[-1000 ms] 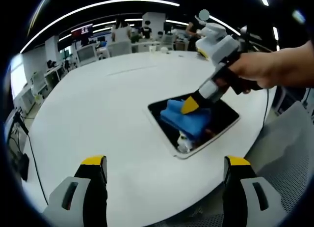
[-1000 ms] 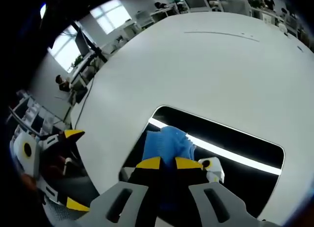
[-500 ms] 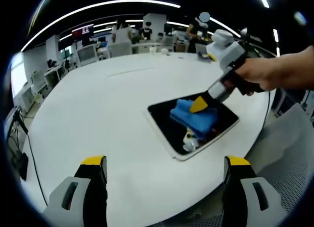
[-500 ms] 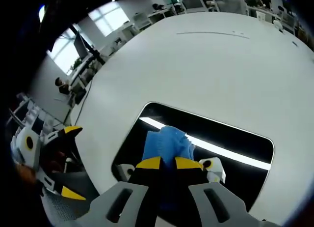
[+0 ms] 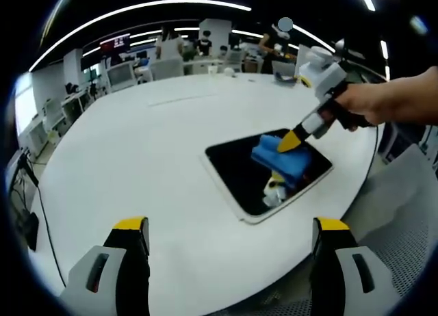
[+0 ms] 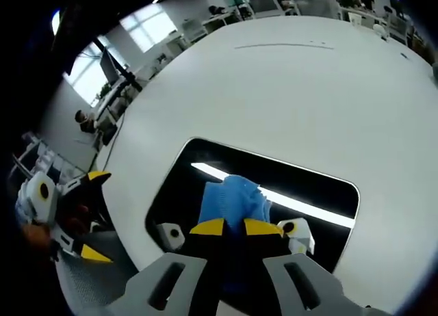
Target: Wipe the mirror surface with the cleaning cloth until all visible marks leave the cleaned area.
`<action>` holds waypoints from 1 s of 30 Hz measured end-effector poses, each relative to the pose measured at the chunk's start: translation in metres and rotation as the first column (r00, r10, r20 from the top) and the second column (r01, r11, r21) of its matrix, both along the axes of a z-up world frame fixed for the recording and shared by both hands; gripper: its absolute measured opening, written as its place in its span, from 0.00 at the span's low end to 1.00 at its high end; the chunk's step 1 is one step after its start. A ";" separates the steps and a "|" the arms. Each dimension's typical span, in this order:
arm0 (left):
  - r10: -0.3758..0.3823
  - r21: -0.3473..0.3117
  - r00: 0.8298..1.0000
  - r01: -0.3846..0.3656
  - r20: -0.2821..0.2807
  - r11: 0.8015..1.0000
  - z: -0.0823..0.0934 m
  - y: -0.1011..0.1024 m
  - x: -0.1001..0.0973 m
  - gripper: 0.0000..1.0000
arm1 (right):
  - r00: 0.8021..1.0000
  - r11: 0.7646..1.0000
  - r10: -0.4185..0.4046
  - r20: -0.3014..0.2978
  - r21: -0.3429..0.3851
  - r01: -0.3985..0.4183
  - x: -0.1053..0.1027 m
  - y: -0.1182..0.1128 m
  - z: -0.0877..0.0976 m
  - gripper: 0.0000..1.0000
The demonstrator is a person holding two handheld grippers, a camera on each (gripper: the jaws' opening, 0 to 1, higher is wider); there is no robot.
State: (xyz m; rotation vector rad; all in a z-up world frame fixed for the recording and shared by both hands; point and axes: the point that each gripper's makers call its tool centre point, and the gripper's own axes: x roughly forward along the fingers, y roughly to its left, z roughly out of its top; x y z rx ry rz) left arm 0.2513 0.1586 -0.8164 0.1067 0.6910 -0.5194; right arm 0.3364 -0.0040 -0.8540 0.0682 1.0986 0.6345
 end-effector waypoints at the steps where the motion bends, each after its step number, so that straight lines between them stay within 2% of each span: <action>1: 0.001 -0.001 1.000 -0.001 0.000 1.000 0.000 0.000 0.000 0.99 | 1.000 1.000 -0.001 0.000 0.001 0.001 0.000 -0.002 0.000 0.03; 17: 0.006 -0.026 1.000 -0.006 -0.002 1.000 0.001 -0.002 0.000 0.99 | 0.999 0.999 -0.036 -0.016 0.023 0.036 0.000 -0.024 0.000 0.03; 30: 0.011 -0.027 1.000 -0.011 -0.004 1.000 0.001 -0.001 0.001 0.99 | 1.000 1.000 -0.029 0.002 0.005 0.029 0.000 -0.042 0.000 0.03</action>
